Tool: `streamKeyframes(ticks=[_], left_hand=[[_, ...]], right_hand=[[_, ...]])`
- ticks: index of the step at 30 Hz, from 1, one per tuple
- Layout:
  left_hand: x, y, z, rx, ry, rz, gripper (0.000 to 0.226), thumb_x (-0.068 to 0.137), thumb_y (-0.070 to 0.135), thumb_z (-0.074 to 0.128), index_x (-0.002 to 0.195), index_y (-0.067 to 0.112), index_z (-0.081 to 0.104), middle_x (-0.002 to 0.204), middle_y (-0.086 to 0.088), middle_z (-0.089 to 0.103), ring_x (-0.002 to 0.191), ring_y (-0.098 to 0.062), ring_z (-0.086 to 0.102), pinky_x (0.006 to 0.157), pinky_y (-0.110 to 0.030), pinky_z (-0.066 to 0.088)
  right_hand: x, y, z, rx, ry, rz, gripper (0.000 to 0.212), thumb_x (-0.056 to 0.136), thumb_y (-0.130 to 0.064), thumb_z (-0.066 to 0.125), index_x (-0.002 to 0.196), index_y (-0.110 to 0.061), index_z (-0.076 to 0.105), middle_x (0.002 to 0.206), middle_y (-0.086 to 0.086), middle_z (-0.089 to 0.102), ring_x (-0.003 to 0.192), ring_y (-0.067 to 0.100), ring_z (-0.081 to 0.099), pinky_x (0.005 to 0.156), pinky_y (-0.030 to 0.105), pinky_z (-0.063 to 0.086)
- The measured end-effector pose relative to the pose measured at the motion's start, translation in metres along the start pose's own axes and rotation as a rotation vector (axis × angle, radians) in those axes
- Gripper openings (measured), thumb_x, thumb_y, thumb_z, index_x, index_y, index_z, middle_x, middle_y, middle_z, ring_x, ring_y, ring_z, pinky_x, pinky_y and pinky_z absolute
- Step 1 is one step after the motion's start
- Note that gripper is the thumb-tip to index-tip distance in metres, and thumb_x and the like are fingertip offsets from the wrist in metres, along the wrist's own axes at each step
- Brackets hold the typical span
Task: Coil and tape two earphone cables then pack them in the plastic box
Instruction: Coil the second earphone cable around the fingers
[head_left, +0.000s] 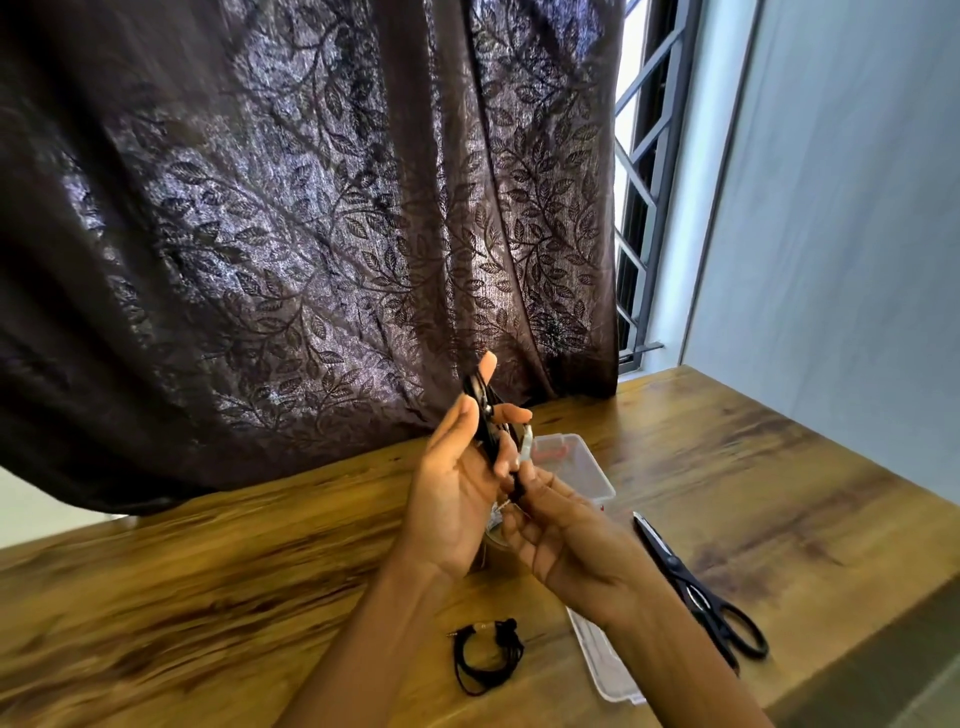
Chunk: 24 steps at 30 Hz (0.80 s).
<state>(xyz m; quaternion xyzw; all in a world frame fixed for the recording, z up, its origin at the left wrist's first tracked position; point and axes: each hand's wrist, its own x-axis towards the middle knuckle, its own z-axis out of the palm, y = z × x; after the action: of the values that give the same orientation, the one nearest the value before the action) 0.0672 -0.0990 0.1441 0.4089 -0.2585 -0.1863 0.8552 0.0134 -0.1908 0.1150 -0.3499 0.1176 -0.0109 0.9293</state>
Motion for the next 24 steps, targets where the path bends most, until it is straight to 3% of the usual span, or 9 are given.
streamKeyframes(ticks=[7, 11, 15, 18, 22, 24], left_hand=[[-0.006, -0.005, -0.009, -0.060, 0.021, -0.023, 0.043, 0.083, 0.028, 0.041, 0.122, 0.021, 0.057, 0.073, -0.003, 0.062, 0.049, -0.008, 0.037, 0.062, -0.023, 0.038], [-0.010, -0.010, -0.014, -0.088, 0.063, -0.033, 0.042, 0.081, 0.027, 0.043, 0.117, 0.015, 0.061, 0.068, -0.003, 0.057, 0.045, -0.008, 0.036, 0.066, -0.029, 0.032], [-0.010, -0.013, -0.016, -0.119, 0.102, -0.051, 0.041, 0.083, 0.028, 0.043, 0.117, 0.015, 0.063, 0.066, -0.003, 0.053, 0.044, -0.008, 0.033, 0.066, -0.028, 0.030], [-0.010, -0.016, -0.019, -0.139, 0.125, -0.068, 0.042, 0.083, 0.028, 0.043, 0.118, 0.015, 0.062, 0.064, -0.002, 0.053, 0.045, -0.007, 0.033, 0.065, -0.025, 0.034], [-0.011, -0.022, -0.023, -0.204, 0.162, -0.095, 0.040, 0.082, 0.026, 0.043, 0.111, 0.006, 0.062, 0.063, -0.003, 0.053, 0.044, -0.009, 0.037, 0.078, -0.032, 0.035], [-0.013, -0.025, -0.023, -0.210, 0.195, -0.115, 0.036, 0.085, 0.022, 0.039, 0.103, 0.002, 0.062, 0.061, -0.004, 0.052, 0.045, -0.010, 0.038, 0.070, -0.030, 0.035]], right_hand=[[0.001, -0.003, 0.001, 0.001, 0.009, 0.020, 0.012, 0.067, -0.004, 0.063, 0.063, -0.006, 0.074, 0.066, 0.005, 0.066, 0.053, 0.005, 0.055, 0.048, 0.010, 0.049], [0.004, 0.000, -0.004, 0.000, 0.048, 0.001, 0.009, 0.065, -0.001, 0.065, 0.073, 0.000, 0.070, 0.069, 0.009, 0.066, 0.056, 0.008, 0.059, 0.049, 0.012, 0.052], [0.004, 0.006, -0.004, 0.054, 0.069, -0.063, 0.013, 0.077, 0.004, 0.058, 0.068, 0.001, 0.067, 0.065, 0.011, 0.068, 0.054, 0.009, 0.064, 0.053, 0.015, 0.055], [0.004, 0.012, -0.004, 0.047, 0.091, -0.118, 0.004, 0.069, -0.001, 0.064, 0.069, 0.001, 0.067, 0.065, 0.010, 0.068, 0.056, 0.010, 0.065, 0.053, 0.016, 0.055], [0.007, 0.018, -0.009, -0.042, 0.167, -0.181, 0.008, 0.070, -0.004, 0.066, 0.076, 0.000, 0.064, 0.064, 0.007, 0.066, 0.054, 0.007, 0.062, 0.052, 0.015, 0.053], [0.009, 0.020, -0.012, -0.060, 0.187, -0.196, 0.003, 0.075, -0.001, 0.065, 0.075, -0.001, 0.062, 0.060, 0.005, 0.064, 0.051, 0.006, 0.060, 0.049, 0.014, 0.051]])
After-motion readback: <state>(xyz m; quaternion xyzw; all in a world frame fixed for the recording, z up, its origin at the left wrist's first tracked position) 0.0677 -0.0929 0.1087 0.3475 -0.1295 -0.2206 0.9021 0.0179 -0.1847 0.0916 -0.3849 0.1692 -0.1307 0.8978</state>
